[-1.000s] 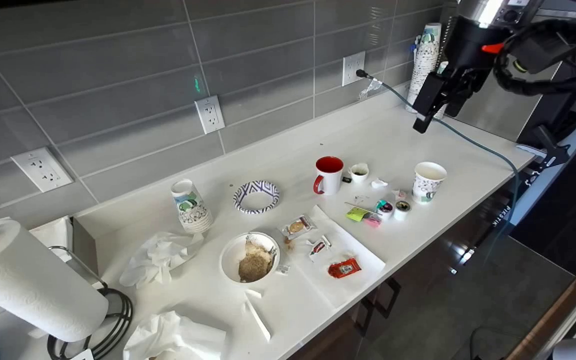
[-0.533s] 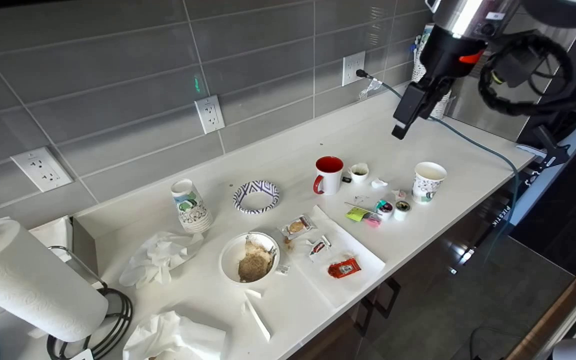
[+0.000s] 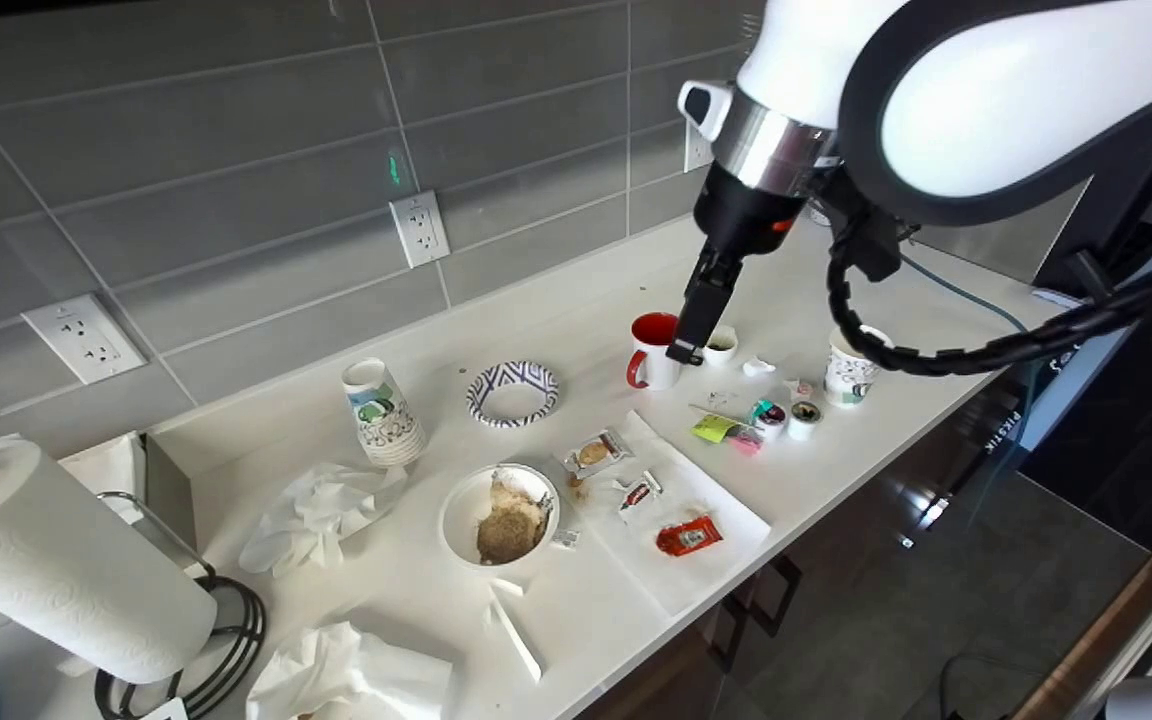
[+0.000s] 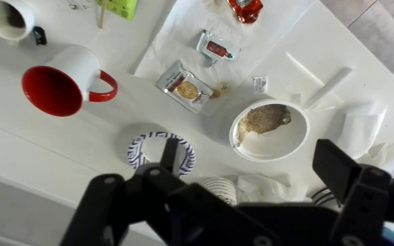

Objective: Squeeze the sauce out of the white sachet in the middle on the napkin

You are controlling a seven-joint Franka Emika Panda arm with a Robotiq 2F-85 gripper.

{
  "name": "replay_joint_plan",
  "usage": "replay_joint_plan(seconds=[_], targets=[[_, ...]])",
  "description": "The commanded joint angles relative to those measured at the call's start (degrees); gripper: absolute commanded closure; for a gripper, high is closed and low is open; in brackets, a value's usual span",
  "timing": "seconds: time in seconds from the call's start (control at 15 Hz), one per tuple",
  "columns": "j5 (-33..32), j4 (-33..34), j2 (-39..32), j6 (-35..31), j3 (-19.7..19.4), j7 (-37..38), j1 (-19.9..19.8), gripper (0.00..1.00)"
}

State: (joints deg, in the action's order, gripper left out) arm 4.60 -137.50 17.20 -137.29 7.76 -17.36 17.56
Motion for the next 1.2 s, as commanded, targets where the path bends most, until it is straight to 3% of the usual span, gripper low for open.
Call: replay_joint_plan(seconds=[0.0,0.33,0.53,1.13], targets=[[4.45,6.39,-9.56,1.79,-0.69,-11.0,2.28,0.0],[6.07,15.14,-20.2,9.26,2.33,-21.65,0.92,0.0],[4.19,19.09,-25.13,13.47,5.18,-23.53,0.44,0.0],[2.88,19.2,-27.13,11.01,8.32,-22.14,-0.65,0.0]])
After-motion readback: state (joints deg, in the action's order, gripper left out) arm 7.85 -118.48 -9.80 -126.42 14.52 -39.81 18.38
